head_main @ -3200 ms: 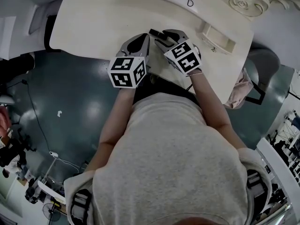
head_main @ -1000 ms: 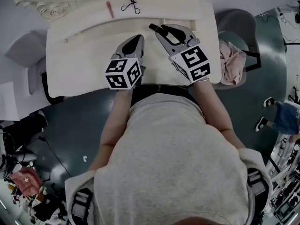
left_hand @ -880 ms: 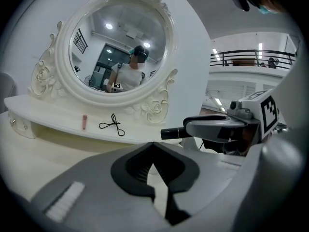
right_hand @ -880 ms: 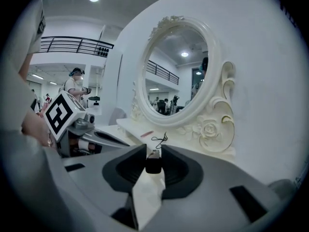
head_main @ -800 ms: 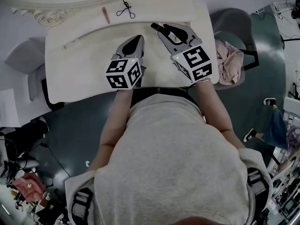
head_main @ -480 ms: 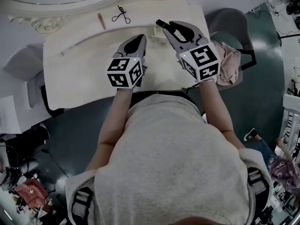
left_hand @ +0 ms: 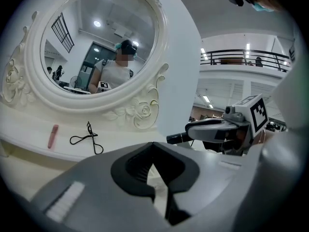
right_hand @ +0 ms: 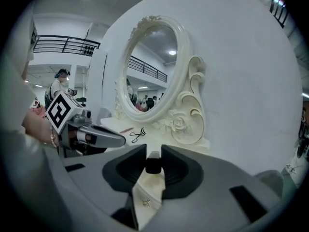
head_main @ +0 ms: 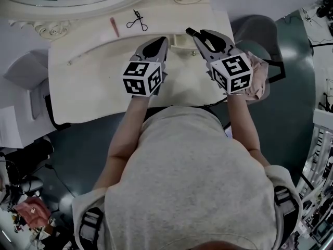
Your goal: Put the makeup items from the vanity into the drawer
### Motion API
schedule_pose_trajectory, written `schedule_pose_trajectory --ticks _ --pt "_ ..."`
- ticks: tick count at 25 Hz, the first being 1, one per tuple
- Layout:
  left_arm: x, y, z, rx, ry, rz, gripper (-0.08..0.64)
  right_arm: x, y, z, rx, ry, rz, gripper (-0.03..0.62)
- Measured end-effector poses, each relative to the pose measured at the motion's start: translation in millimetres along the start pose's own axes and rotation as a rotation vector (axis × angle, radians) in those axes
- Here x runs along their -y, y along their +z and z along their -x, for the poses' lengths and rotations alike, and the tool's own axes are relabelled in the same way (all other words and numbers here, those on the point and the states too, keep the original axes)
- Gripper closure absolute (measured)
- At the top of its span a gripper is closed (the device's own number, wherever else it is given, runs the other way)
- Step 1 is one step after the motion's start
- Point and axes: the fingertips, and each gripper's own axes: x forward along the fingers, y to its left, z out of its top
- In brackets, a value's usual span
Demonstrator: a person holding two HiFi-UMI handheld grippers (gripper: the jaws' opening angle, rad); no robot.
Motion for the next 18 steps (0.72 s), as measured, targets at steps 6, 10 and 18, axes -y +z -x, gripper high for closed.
schedule_pose_trajectory --ticks 6,10,18 --pt "-2 -4 -9 -0.025 -0.008 0.000 0.551 5 -16 -10 -0.044 0.042 -0.031 0.488" --pt "-5 -10 -13 -0.048 -0.006 0.009 0.551 9 -28 -14 -0.075 0.052 -0.057 0.488" --pt "-7 -29 -23 -0.102 -0.006 0.031 0.551 15 -58 -21 -0.152 0.081 -0.130 0.488"
